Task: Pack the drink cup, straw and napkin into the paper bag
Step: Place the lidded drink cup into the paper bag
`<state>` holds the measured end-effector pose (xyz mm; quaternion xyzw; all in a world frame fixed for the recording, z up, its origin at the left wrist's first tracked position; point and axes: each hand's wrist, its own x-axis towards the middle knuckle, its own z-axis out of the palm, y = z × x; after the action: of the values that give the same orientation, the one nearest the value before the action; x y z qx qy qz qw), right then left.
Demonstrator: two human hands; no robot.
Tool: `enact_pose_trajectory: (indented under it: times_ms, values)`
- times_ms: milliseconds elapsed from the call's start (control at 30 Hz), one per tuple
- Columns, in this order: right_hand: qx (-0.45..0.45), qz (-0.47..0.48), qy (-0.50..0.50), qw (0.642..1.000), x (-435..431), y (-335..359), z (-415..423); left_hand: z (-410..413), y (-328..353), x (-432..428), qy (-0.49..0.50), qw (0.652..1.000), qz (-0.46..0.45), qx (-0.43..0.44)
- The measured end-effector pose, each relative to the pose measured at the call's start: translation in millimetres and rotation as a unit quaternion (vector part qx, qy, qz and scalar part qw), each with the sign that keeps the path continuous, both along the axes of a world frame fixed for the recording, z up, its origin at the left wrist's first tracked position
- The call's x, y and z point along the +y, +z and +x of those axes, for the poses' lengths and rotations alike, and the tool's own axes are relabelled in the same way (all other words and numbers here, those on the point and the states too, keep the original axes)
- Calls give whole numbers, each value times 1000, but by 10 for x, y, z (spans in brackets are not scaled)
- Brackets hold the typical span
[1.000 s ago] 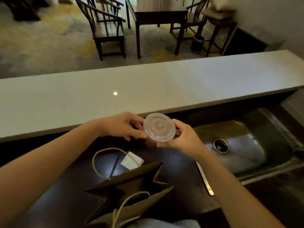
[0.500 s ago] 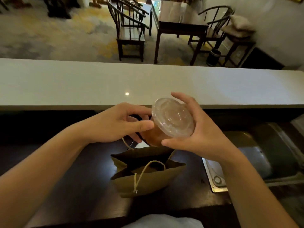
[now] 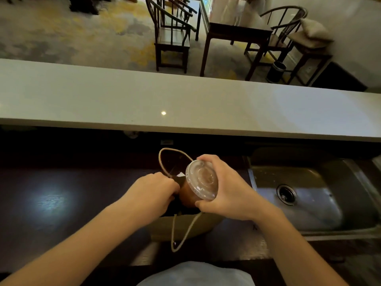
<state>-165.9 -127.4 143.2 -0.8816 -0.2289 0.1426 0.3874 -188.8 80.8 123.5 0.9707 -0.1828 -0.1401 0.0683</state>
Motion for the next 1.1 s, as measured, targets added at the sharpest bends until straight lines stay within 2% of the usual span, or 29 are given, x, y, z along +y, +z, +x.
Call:
enact_pose_trajectory:
  times_ms: [100,233,333,500,700,800,967,1100]
  values:
    - [8,-29,20,999,11,-116,0,-27,-148,3,-42,997,65,-16]
    - [12,-77,53,996,42,-174,22,-62,-295,24,-57,994,88,-23]
    - [26,-155,94,983,51,-160,59,-62,-372,40,-66,992,101,-18]
    - [60,-333,183,923,61,-197,143,-58,-395,83,-75,990,115,-17]
    - [45,-474,205,855,227,-541,257,-22,-335,101,-80,989,119,-21]
    - [75,-538,232,807,432,-831,297,-82,-346,132,-64,991,114,-8]
    - [127,-568,178,794,545,-1213,287,-94,-350,66,-66,991,115,-18]
    - [105,-592,176,780,573,-1468,191,-127,-382,54,-62,991,118,-9]
